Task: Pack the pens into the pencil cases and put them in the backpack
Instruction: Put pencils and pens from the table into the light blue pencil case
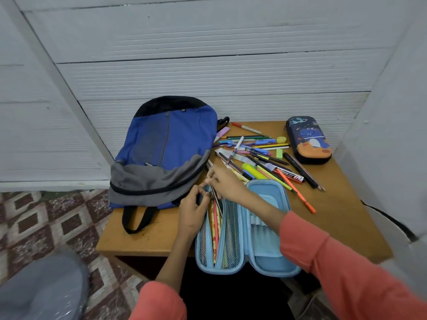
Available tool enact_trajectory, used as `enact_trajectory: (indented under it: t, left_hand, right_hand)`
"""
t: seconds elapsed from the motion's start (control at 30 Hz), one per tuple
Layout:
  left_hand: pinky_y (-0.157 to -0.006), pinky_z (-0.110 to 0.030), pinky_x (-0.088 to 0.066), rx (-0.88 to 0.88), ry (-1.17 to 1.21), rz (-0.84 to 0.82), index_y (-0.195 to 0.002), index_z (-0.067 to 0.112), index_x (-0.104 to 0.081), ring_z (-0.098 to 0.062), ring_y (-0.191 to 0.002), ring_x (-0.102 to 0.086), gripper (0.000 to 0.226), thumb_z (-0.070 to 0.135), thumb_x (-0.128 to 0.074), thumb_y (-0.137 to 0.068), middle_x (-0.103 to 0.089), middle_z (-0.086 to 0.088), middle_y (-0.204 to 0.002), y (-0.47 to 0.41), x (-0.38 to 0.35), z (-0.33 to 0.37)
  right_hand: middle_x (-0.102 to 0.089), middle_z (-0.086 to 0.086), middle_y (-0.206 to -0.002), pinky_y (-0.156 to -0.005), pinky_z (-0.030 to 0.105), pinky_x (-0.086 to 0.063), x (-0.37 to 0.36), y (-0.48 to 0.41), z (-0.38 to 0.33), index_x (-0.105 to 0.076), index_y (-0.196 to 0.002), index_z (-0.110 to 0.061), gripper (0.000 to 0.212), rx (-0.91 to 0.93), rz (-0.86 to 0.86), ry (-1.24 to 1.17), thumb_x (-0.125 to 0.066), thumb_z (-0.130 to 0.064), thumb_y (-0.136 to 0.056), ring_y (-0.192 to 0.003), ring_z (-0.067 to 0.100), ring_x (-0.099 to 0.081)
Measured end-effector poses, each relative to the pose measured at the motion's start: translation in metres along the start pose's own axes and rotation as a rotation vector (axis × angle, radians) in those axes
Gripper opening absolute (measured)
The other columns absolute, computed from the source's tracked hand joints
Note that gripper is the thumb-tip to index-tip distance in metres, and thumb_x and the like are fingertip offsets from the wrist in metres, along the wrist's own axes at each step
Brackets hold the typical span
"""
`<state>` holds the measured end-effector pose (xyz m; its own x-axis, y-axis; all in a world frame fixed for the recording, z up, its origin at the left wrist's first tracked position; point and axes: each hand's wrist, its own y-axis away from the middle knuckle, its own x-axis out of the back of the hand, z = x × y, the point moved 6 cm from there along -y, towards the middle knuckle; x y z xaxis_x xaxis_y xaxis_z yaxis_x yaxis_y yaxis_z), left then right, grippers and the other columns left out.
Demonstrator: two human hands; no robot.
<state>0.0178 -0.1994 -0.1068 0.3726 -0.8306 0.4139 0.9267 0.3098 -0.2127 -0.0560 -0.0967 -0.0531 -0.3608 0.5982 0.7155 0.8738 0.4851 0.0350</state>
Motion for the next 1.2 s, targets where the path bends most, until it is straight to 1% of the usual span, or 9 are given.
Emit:
enact_trajectory:
  t: [0.07, 0.1, 0.2, 0.37, 0.53, 0.73, 0.83, 1.0, 1.2]
  left_hand:
    - [-0.054, -0.024, -0.036, -0.008, 0.011, 0.001, -0.077, 0.013, -0.048, -0.002, -0.052, -0.043, 0.02, 0.014, -0.056, -0.095, -0.063, 0.002, -0.07, 0.001, 0.0, 0.003]
    - [-0.055, -0.019, -0.038, -0.011, 0.023, -0.002, -0.078, 0.01, -0.048, 0.001, -0.055, -0.046, 0.019, 0.013, -0.056, -0.095, -0.07, 0.003, -0.087, 0.001, -0.001, 0.004]
    - [-0.067, -0.01, -0.043, -0.021, 0.033, -0.02, -0.079, 0.006, -0.049, 0.009, -0.078, -0.059, 0.018, 0.012, -0.056, -0.095, -0.063, 0.012, -0.124, 0.0, -0.003, 0.003]
    - [-0.071, -0.01, -0.044, -0.039, 0.023, -0.018, -0.081, 0.006, -0.05, 0.016, -0.085, -0.058, 0.017, 0.011, -0.056, -0.095, -0.063, 0.008, -0.127, -0.002, -0.003, -0.001]
    - [-0.07, -0.031, -0.049, -0.041, 0.021, -0.008, -0.08, 0.009, -0.049, 0.0, -0.08, -0.058, 0.018, 0.015, -0.056, -0.095, -0.063, 0.011, -0.127, -0.001, -0.002, -0.002]
    - [-0.065, -0.033, -0.047, -0.049, 0.02, -0.003, -0.077, 0.014, -0.047, -0.012, -0.075, -0.059, 0.02, 0.014, -0.056, -0.095, -0.063, 0.015, -0.125, 0.0, -0.001, 0.002]
    - [-0.07, -0.033, -0.049, -0.034, 0.022, -0.005, -0.077, 0.015, -0.048, -0.006, -0.078, -0.061, 0.019, 0.016, -0.055, -0.095, -0.063, 0.015, -0.126, 0.0, -0.001, 0.001]
    - [-0.075, -0.018, -0.047, -0.025, 0.034, -0.011, -0.076, 0.017, -0.048, 0.004, -0.101, -0.062, 0.021, 0.014, -0.056, -0.096, -0.062, 0.015, -0.123, 0.0, -0.001, 0.004]
    - [-0.073, -0.029, -0.05, -0.028, 0.041, -0.011, -0.079, 0.012, -0.05, 0.008, -0.086, -0.061, 0.018, 0.015, -0.056, -0.095, -0.063, 0.016, -0.124, 0.0, -0.002, 0.0]
  right_hand:
    - [-0.05, 0.0, -0.075, -0.057, 0.029, -0.04, 0.006, 0.002, 0.004, -0.049, -0.105, -0.011, 0.012, -0.009, 0.041, 0.024, -0.054, -0.018, -0.097, -0.07, 0.02, -0.051]
    - [-0.049, -0.002, -0.074, -0.061, 0.031, -0.043, 0.01, 0.004, 0.006, -0.049, -0.108, -0.01, 0.016, -0.016, 0.045, 0.031, -0.057, -0.017, -0.095, -0.071, 0.02, -0.05]
    - [-0.053, 0.003, -0.08, -0.066, 0.034, -0.044, 0.005, 0.01, 0.012, -0.05, -0.098, -0.012, 0.018, -0.044, -0.052, 0.089, -0.064, -0.021, -0.091, -0.074, 0.02, -0.051]
    - [-0.055, 0.003, -0.082, -0.064, 0.032, -0.039, -0.005, 0.019, 0.015, -0.054, -0.098, -0.014, 0.019, -0.012, -0.062, 0.185, -0.065, -0.026, -0.089, -0.08, 0.021, -0.053]
    - [-0.062, 0.008, -0.091, -0.073, 0.035, -0.045, -0.002, 0.023, 0.011, -0.057, -0.098, -0.014, 0.009, -0.045, -0.056, 0.202, -0.059, -0.021, -0.093, -0.089, 0.027, -0.059]
    - [-0.066, 0.007, -0.102, -0.074, 0.033, -0.043, 0.001, 0.026, 0.014, -0.06, -0.105, -0.018, 0.02, -0.068, -0.046, 0.216, -0.068, -0.024, -0.087, -0.096, 0.026, -0.061]
    - [-0.067, 0.006, -0.1, -0.076, 0.036, -0.048, -0.001, 0.026, 0.015, -0.059, -0.108, -0.02, 0.034, -0.081, -0.077, 0.192, -0.077, -0.023, -0.079, -0.094, 0.025, -0.062]
    - [-0.059, -0.007, -0.094, -0.075, 0.033, -0.047, 0.004, 0.032, 0.013, -0.059, -0.113, -0.022, 0.045, -0.03, -0.079, 0.144, -0.082, -0.018, -0.074, -0.089, 0.015, -0.057]
    - [-0.066, -0.007, -0.099, -0.069, 0.027, -0.039, 0.005, 0.039, 0.011, -0.061, -0.112, -0.025, 0.045, 0.0, -0.097, 0.162, -0.082, -0.018, -0.073, -0.09, 0.011, -0.058]
